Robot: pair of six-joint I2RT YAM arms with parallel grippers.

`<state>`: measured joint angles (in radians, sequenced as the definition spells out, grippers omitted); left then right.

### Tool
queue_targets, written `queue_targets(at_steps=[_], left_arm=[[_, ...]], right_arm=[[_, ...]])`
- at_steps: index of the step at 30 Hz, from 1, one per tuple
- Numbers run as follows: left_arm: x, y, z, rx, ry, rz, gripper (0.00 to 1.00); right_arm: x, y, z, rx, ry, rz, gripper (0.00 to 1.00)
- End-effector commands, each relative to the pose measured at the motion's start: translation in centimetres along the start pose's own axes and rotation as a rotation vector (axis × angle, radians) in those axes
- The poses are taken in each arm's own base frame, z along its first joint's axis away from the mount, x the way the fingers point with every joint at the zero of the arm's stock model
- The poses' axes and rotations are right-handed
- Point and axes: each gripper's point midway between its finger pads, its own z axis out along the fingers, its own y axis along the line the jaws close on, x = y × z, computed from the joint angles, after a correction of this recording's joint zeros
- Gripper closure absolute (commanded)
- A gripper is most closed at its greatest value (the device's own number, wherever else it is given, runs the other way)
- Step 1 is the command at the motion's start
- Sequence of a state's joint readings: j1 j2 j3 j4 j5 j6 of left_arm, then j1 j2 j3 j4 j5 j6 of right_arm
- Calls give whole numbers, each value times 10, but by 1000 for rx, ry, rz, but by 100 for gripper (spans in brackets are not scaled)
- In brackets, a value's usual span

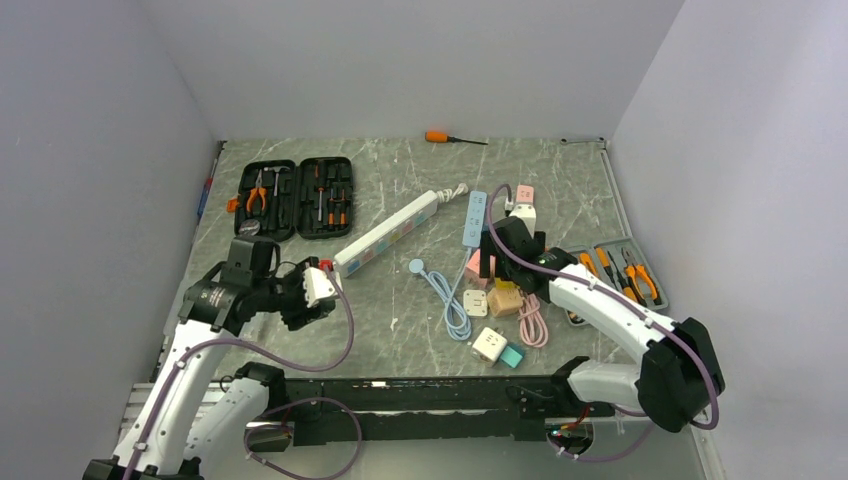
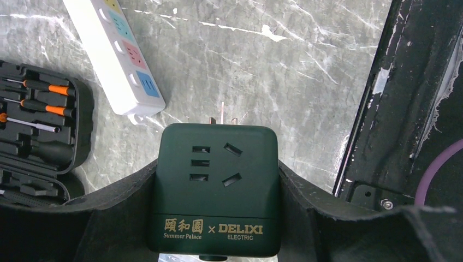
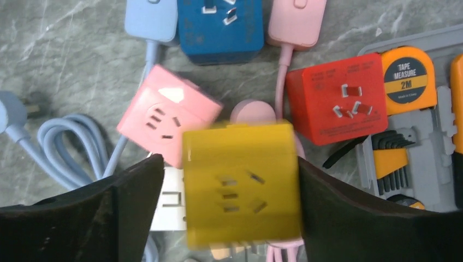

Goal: Pull the plug off the socket
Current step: Place the socket at the center of the board.

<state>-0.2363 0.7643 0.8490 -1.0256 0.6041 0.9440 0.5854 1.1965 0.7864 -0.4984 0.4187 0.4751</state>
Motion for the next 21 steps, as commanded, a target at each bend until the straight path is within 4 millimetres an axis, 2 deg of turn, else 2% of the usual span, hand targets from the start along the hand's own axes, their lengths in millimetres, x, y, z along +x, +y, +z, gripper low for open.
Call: queue_targets(at_steps=[1,4,10,17,19,21], left_arm=[[-6,-3,-4,-14,-33,7,100],[-7,-5,-5,-13,-36,7,100],[-8,-8,-6,-12,-46,-9,100],[-23,-5,2,13,-99,-63,100],[-29,-2,9,24,-95,-75,100],[-38,1,18,31,-86,-74,100]], right_arm=[[-25,7,7,-11,-75,79,7],[-26,5,9,8,-77,79,0],[-47,2,-5,7,-125,76,0],[-100,3,-58,-48,-236,111,0],[-108,7,-72,-90,-249,127,0],[-108,13,-80,-137,-244,139,0]])
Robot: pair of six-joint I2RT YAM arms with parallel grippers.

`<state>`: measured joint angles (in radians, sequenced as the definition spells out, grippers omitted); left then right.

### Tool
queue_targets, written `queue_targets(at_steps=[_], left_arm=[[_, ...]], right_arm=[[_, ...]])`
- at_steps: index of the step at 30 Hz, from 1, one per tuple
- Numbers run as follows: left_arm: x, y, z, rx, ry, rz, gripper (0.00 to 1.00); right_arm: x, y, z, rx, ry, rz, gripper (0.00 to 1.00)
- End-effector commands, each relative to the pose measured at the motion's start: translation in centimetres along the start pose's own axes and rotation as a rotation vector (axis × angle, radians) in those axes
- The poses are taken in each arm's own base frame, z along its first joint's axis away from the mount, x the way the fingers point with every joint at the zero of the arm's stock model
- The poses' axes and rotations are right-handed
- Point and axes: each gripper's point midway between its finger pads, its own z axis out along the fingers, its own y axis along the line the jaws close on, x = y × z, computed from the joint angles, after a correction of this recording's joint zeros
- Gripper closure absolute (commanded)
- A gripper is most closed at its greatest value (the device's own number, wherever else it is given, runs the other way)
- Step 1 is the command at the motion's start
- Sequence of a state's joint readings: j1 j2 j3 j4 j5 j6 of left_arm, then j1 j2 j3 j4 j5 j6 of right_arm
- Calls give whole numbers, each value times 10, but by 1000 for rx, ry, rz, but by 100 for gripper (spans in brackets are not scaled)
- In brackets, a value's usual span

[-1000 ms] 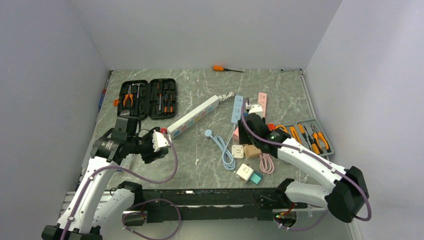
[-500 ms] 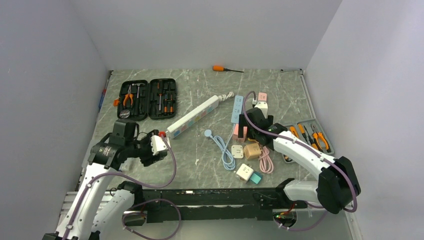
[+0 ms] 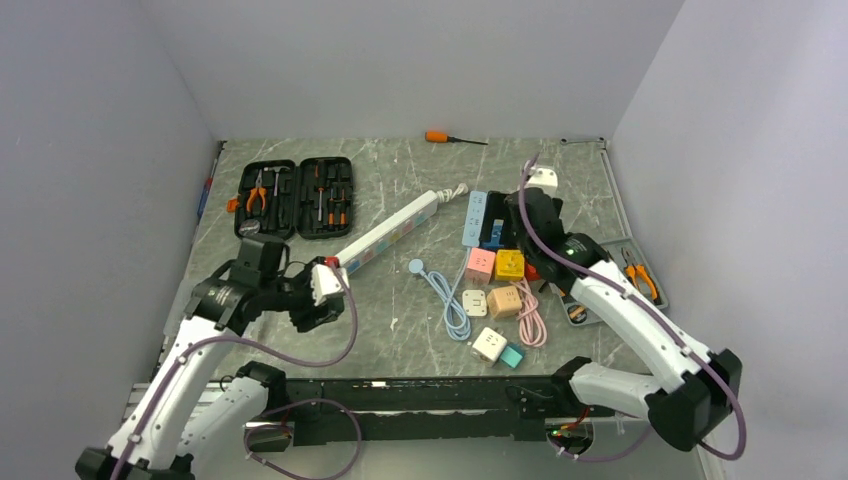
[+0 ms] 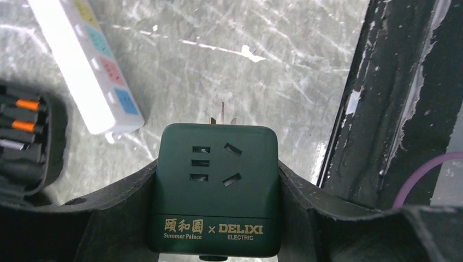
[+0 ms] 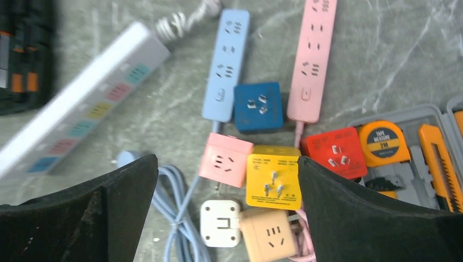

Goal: Pull the plug off the socket
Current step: Place the socket at the center of the board, then place the plug at the center of the board.

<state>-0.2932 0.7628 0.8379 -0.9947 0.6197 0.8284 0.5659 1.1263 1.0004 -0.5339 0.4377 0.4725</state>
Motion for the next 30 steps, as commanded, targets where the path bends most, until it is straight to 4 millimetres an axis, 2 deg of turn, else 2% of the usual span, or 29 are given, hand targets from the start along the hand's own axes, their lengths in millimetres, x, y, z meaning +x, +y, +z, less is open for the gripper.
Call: queue_targets(at_steps=[1,5,10,14,17,22,27,30], left_arm=[[-32,11,17,5,-46,-4,100],[-49,7,39,51,-23,7,100],[-79,8,62,92,-38,13,100],[-95,11,82,89,-5,47,100],[-98,7,102,104,53,52,100],[-90,-10,139,164,170,30,100],[-78,-32,168,217,201,19,100],[-78,-37,182,220,194,13,100]], right_arm=[[-18,11,-27,-86,-21,35,0],[-1,16,-29,-107,25,28,0],[9,6,-35,-85,37,35,0],[16,-2,-40,-73,45,42,0],[21,-6,-43,-64,53,53,0],[28,-9,-45,-66,59,79,0],[30,-17,-45,-28,68,59,0],[29,-17,-45,-25,70,48,0]])
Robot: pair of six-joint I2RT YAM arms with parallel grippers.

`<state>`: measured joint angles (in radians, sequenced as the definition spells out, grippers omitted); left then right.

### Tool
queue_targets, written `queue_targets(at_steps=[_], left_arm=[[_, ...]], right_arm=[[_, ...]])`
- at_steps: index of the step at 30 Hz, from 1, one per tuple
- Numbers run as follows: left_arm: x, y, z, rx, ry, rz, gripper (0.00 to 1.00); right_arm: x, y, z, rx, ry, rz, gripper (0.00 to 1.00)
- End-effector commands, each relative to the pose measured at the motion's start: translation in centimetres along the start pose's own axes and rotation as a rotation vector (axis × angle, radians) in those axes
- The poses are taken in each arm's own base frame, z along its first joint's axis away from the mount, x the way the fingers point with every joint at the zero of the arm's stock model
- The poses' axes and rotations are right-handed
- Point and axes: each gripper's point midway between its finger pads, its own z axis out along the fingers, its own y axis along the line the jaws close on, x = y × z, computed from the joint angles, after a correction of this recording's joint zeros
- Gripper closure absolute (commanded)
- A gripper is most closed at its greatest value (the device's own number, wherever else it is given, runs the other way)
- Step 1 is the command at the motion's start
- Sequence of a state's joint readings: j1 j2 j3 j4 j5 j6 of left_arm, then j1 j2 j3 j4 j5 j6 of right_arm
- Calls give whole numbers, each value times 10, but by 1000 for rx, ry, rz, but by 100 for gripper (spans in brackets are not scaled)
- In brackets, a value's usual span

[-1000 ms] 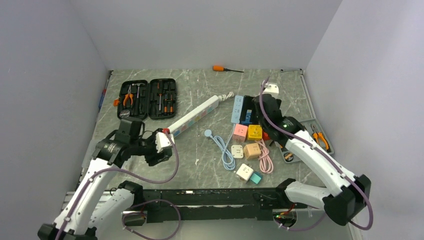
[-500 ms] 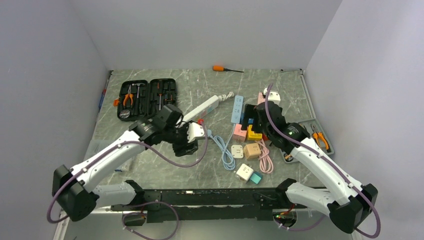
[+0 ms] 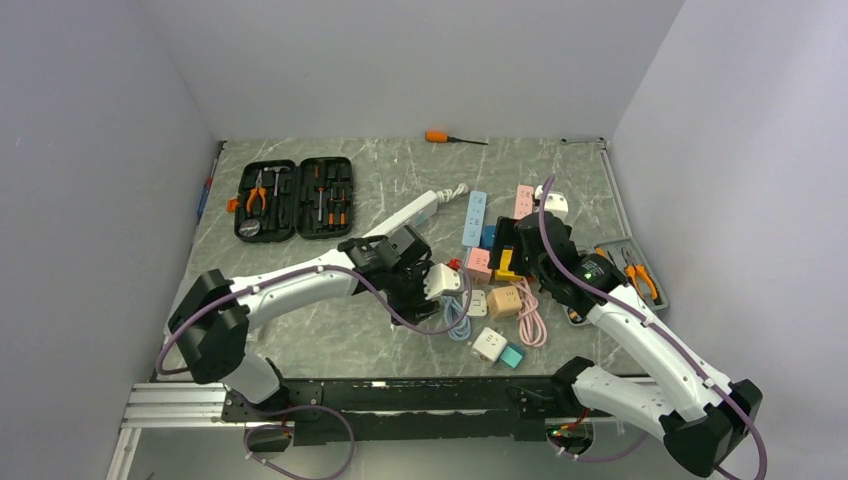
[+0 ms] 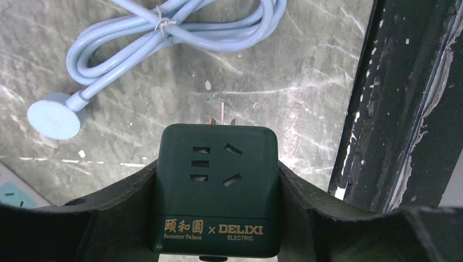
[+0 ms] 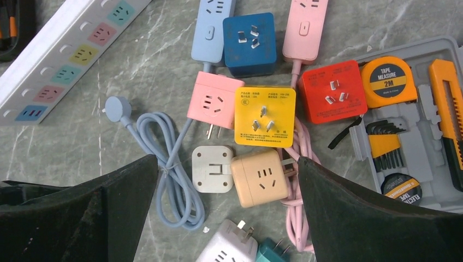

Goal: Pull the plug off the socket
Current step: Place the plug at the center of the board.

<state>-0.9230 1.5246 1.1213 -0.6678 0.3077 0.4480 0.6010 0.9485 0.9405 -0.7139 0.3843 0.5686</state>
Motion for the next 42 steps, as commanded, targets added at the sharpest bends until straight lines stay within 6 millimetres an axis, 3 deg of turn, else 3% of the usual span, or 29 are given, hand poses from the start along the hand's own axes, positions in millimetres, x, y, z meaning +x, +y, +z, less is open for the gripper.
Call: queue_targets(at_steps=[1,9,18,21,25,28,30,32,33,34,42], left_arm=[[-22,5,14,-32,-73,-18,100],[-37,11,40,-70,-169,-70,100],[-29,-1,73,-66,-189,-125,100],[-29,1,79,-67,-184,-134,96],[-28,-3,89,-33,-178,-137,84],[-25,-5,94,-19,-178,-135,67],[-24,-6,96,-13,-177,-126,51],[-25,-11,94,11,-176,-122,25],[-26,-14,92,27,-178,-119,6],[-28,-15,89,34,-182,-119,1],[-44,-19,37,87,-183,-111,1]], right_arm=[[-4,-3,-2,20,-10,-5,0],[-3,-7,4,40,-1,-10,0],[-4,-12,4,46,-9,-5,0],[-3,-13,5,48,-6,-5,0],[1,-16,5,50,-2,0,0],[1,-19,4,56,-6,6,0],[1,-21,2,61,-8,7,0],[0,-23,1,63,-12,7,0],[1,-23,1,64,-9,6,0],[1,-23,1,63,-9,6,0],[5,-18,7,46,11,11,0]])
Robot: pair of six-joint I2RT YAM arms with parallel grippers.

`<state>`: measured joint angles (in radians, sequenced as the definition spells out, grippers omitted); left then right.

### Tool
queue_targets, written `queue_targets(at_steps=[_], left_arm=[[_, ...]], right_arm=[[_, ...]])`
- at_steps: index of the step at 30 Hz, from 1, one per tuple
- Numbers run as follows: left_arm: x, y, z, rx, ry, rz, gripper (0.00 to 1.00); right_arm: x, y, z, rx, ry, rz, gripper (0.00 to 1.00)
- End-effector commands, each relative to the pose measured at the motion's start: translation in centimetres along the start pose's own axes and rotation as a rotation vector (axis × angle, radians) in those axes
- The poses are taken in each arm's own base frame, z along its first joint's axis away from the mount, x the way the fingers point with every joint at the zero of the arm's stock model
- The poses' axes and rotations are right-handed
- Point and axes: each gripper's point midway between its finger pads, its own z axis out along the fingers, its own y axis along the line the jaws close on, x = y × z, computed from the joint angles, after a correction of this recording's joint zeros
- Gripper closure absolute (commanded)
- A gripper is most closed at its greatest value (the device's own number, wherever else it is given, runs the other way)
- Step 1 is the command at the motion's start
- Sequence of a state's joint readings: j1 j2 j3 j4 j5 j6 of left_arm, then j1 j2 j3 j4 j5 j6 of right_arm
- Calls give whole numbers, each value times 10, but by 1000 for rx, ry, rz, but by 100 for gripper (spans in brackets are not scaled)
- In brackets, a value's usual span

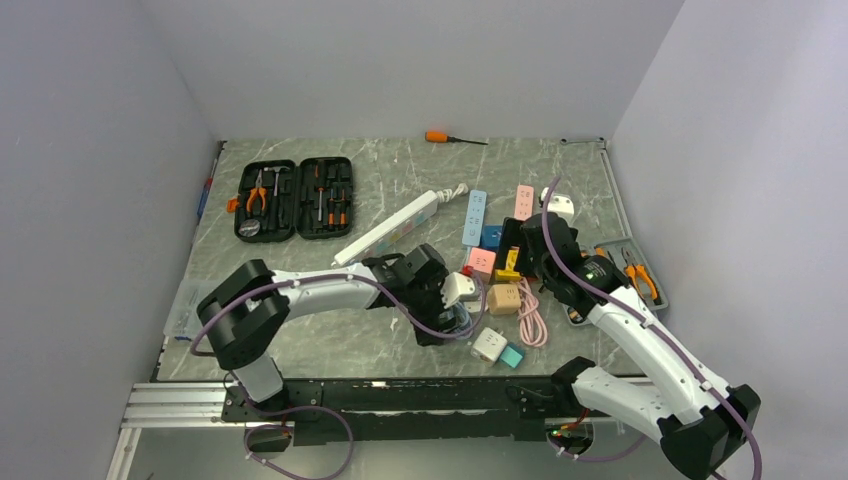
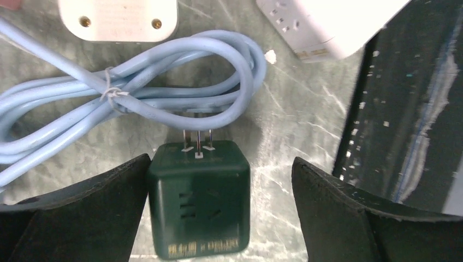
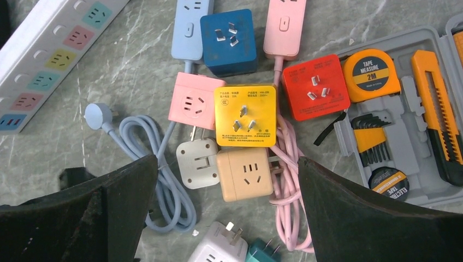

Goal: Pull the plug off the socket
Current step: Place the plug at the center of the board, then reset both arms

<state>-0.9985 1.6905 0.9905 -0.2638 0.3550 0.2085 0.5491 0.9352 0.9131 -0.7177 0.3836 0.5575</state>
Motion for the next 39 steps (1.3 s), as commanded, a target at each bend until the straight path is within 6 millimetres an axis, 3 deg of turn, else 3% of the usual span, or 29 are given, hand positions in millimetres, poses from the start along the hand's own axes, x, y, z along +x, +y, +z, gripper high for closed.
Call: queue_targets(at_steps=[1,7,11,14,18,22,26,30,33,39], left_arm=[[-38,-4,-47,35,-69,26,1],[-43,21,-103,-11,-19,-14,1],[-47,58,-151,-128,-73,-81,1],[-40,101,-200,-281,-158,-165,1],[-23,145,-262,-507,-227,-264,1],[-1,167,-310,-625,-280,-364,1],[33,188,-348,-774,-319,-463,1],[73,207,-374,-863,-342,-621,1],[98,217,-384,-912,-383,-724,1],[123,227,-384,-1046,-438,-813,1]], right_arm=[[1,0,3,-4,4,-3,0],[1,3,3,-23,1,-11,0],[-7,9,1,-45,-17,-14,0],[-15,13,0,-58,-36,-12,0],[-29,21,-1,-74,-61,-13,0],[-44,30,3,-80,-79,-25,0],[-70,26,11,-28,-106,-27,0],[-100,0,23,26,-147,47,0],[-122,-37,31,124,-216,158,0],[-145,-103,45,340,-411,215,0]])
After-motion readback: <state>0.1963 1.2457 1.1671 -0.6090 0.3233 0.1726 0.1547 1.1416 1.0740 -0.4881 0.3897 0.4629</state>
